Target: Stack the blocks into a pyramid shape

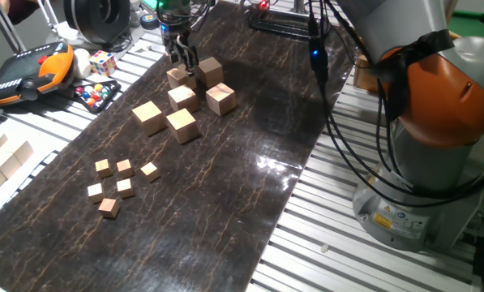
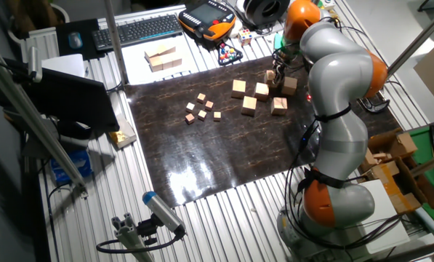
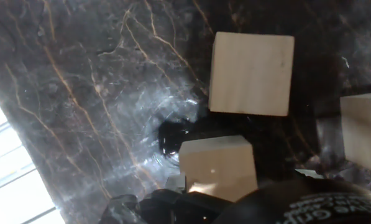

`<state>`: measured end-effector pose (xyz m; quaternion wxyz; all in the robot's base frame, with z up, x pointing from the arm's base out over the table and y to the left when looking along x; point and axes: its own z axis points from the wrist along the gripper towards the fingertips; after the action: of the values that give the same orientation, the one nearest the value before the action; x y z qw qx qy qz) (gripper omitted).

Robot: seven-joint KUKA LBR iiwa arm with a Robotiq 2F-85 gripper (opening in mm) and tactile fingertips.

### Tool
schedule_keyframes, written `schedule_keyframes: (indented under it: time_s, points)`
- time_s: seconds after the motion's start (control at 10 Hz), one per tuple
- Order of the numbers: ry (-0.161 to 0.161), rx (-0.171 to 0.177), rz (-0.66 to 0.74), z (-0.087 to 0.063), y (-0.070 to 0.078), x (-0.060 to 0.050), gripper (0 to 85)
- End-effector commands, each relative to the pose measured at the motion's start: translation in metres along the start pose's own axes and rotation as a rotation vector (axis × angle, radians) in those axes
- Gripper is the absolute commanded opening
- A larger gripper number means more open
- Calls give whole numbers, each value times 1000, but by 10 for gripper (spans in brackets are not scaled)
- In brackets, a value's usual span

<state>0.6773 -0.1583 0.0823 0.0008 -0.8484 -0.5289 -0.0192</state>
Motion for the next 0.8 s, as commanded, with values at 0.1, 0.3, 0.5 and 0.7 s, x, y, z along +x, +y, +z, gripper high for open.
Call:
schedule_keyframes:
  time_s: [0.1, 0.3, 0.5, 0.7]
  points:
    - [0, 7, -11, 3, 3, 2, 850]
    - [-2, 22, -23, 8, 7, 4, 850]
    - [1, 30, -23, 11, 9, 4, 850]
    - [8, 33, -23, 16, 8, 3, 847]
